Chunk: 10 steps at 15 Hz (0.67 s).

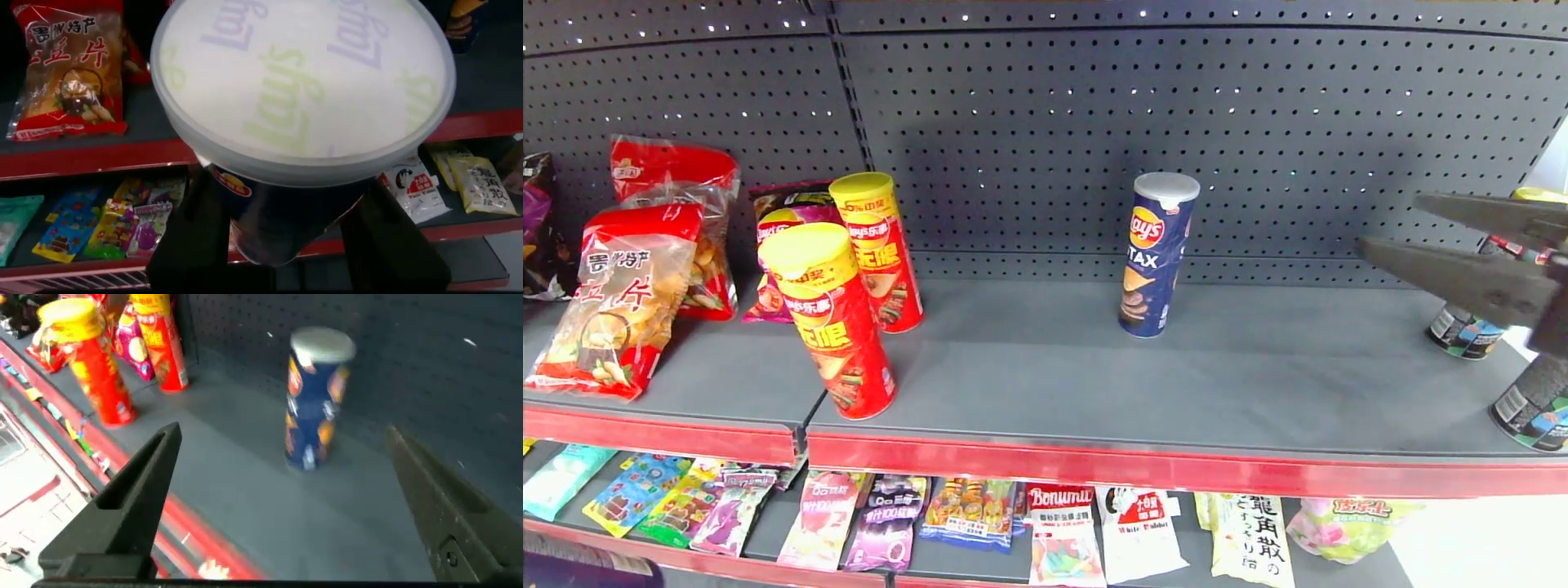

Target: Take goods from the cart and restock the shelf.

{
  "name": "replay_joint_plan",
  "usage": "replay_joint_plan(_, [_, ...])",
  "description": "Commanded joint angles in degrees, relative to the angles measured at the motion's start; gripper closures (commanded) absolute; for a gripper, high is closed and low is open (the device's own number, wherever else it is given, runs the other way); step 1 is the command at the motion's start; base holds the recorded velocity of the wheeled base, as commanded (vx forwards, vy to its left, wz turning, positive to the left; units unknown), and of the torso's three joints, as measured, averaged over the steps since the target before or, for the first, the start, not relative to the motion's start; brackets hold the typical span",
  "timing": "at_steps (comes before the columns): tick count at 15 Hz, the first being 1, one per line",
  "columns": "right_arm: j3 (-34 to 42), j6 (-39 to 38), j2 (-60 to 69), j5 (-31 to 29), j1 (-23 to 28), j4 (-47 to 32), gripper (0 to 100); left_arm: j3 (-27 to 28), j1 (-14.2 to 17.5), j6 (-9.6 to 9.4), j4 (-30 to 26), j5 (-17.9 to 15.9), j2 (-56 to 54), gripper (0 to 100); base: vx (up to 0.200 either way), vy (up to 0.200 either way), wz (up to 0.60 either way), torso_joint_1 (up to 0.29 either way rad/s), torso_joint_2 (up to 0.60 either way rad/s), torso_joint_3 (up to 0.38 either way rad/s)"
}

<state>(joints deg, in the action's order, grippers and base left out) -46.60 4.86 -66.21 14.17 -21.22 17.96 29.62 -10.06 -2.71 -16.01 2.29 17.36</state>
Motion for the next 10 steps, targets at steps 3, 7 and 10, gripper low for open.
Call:
replay_joint_plan(3, [-7.01, -0.47, -23.27, 0.34, -2.68, 8.15, 0, 0.52, 0.13, -0.02, 0.01, 1.93, 0.31, 100, 0.0, 0.0, 0.0, 0.0, 0.0, 0.0])
replay_joint_plan(7, [-10.7, -0.47, -29.68, -3.09, -2.16, 10.7, 0, 0.87, 0.13, -0.02, 0.1, 2.01, 0.83, 100, 0.0, 0.0, 0.0, 0.0, 0.0, 0.0])
replay_joint_plan(10, [-14.57, -0.38, -34.6, -7.05, -1.98, 13.24, 0, 1.31, 0.13, -0.02, 0.1, 1.93, 1.19, 100, 0.0, 0.0, 0.0, 0.0, 0.0, 0.0])
